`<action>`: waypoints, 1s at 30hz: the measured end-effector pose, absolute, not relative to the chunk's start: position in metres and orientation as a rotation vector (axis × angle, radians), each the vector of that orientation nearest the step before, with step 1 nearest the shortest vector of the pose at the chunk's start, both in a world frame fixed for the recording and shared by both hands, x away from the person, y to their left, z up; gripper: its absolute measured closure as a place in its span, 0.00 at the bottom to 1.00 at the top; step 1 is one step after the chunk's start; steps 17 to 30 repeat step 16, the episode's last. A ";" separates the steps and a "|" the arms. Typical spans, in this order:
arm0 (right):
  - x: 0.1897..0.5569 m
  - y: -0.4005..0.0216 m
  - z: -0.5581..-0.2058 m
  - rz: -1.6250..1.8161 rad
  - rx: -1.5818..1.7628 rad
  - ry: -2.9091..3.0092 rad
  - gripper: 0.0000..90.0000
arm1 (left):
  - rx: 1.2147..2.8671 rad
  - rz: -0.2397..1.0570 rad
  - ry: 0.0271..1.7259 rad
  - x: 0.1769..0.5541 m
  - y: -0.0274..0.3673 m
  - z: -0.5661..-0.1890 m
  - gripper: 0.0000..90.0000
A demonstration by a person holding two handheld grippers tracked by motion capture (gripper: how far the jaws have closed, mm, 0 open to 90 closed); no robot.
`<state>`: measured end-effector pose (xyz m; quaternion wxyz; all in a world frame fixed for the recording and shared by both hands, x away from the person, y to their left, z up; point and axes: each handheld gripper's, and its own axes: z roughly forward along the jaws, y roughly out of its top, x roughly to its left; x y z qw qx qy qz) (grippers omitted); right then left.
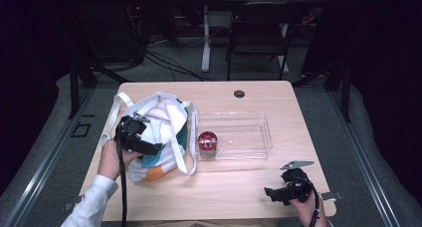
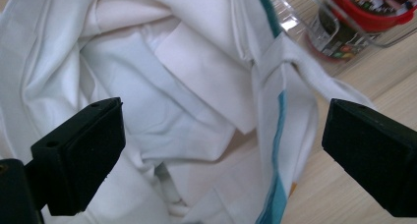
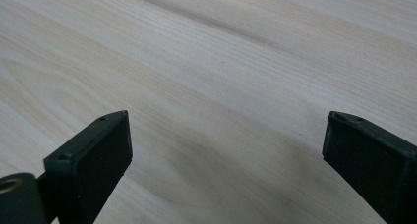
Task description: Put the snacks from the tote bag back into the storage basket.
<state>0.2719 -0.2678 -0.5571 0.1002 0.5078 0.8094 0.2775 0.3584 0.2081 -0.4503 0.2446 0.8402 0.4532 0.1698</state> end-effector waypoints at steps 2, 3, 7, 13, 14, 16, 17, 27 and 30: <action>0.272 -0.268 -0.557 0.819 1.497 2.396 0.05 | 2.259 0.475 1.236 0.352 0.218 -0.455 0.02; 0.272 -0.268 -0.557 0.819 1.498 2.397 0.05 | 2.238 0.477 1.238 0.349 0.224 -0.457 0.03; 0.272 -0.267 -0.557 0.817 1.499 2.391 0.05 | 2.159 0.516 1.242 0.334 0.247 -0.468 0.00; 0.272 -0.267 -0.557 0.820 1.487 2.389 0.05 | 1.998 0.471 1.170 0.315 0.272 -0.487 0.00; 0.272 -0.267 -0.557 0.820 1.487 2.389 0.05 | 1.998 0.471 1.170 0.315 0.272 -0.487 0.00; 0.272 -0.267 -0.556 0.832 1.478 2.378 0.05 | 1.996 0.463 1.165 0.311 0.275 -0.489 0.00; 0.272 -0.267 -0.556 0.832 1.478 2.378 0.05 | 1.996 0.463 1.165 0.311 0.275 -0.489 0.00; 0.272 -0.267 -0.556 0.832 1.478 2.378 0.05 | 1.996 0.463 1.165 0.311 0.275 -0.489 0.00; 0.272 -0.267 -0.556 0.832 1.478 2.378 0.05 | 1.996 0.463 1.165 0.311 0.275 -0.489 0.00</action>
